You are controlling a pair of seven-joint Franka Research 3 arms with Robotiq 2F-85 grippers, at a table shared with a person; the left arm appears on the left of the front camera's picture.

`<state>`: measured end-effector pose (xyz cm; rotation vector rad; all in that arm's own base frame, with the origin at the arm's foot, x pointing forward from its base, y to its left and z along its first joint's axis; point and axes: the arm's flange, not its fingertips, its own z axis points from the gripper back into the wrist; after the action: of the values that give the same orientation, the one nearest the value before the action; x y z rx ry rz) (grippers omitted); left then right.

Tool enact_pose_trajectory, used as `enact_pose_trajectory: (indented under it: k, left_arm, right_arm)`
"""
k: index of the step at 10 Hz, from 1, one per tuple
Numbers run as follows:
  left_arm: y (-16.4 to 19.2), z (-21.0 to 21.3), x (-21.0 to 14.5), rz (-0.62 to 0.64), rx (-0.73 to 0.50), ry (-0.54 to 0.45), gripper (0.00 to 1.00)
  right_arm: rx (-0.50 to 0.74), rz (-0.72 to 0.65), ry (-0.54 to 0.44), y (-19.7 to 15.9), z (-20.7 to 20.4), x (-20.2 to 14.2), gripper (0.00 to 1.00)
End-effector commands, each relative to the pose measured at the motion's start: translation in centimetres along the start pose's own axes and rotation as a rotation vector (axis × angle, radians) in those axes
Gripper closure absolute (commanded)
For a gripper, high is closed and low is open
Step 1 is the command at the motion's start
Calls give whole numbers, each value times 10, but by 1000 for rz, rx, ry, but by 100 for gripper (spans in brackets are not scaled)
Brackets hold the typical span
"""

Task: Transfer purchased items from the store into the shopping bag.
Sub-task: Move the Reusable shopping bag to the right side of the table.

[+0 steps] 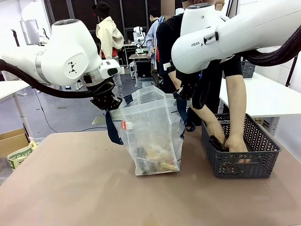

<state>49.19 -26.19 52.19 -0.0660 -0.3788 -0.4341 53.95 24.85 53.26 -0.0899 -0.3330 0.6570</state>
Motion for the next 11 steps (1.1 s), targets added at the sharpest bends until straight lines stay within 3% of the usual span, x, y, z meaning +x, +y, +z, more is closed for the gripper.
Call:
enact_pose_trajectory:
  k: [1,11]
  left_arm:
    - [1,0,0,4,1,-1,100]
    - [1,0,0,4,1,-1,100]
  right_arm:
    - [-1,0,-3,0,1,0,100]
    - [-1,0,-3,0,1,0,100]
